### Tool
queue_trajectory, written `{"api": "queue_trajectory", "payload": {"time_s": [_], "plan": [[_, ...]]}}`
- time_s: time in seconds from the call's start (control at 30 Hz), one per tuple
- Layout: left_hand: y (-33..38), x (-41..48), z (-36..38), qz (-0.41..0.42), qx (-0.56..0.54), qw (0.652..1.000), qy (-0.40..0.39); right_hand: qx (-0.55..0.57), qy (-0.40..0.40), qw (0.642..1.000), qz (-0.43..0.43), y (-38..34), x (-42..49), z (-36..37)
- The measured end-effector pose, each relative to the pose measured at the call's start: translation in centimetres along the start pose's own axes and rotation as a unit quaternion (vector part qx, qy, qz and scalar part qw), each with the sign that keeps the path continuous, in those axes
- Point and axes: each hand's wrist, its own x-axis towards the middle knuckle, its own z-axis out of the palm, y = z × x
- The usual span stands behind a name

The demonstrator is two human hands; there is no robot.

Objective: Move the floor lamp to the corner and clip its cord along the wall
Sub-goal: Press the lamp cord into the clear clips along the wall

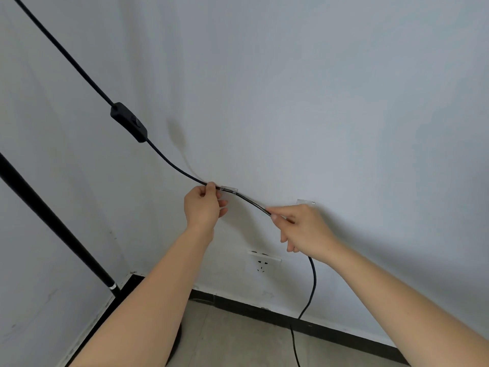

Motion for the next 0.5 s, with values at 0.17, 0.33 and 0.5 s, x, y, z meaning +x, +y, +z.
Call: {"api": "queue_trajectory", "payload": {"time_s": [0.17,0.33,0.5], "plan": [[0.2,0.3,-0.3,-0.003,-0.004,1.000,-0.006,0.052,-0.002,0.996,0.076,1.8,-1.7,-1.1],[0.1,0.2,-0.4,-0.001,-0.034,0.999,-0.001,0.083,0.030,0.988,0.125,3.5,-3.1,-2.1],[0.3,-0.3,-0.4,-0.039,-0.076,0.996,-0.017,0.071,0.092,0.987,0.108,3.6,-3.4,-2.1]]}}
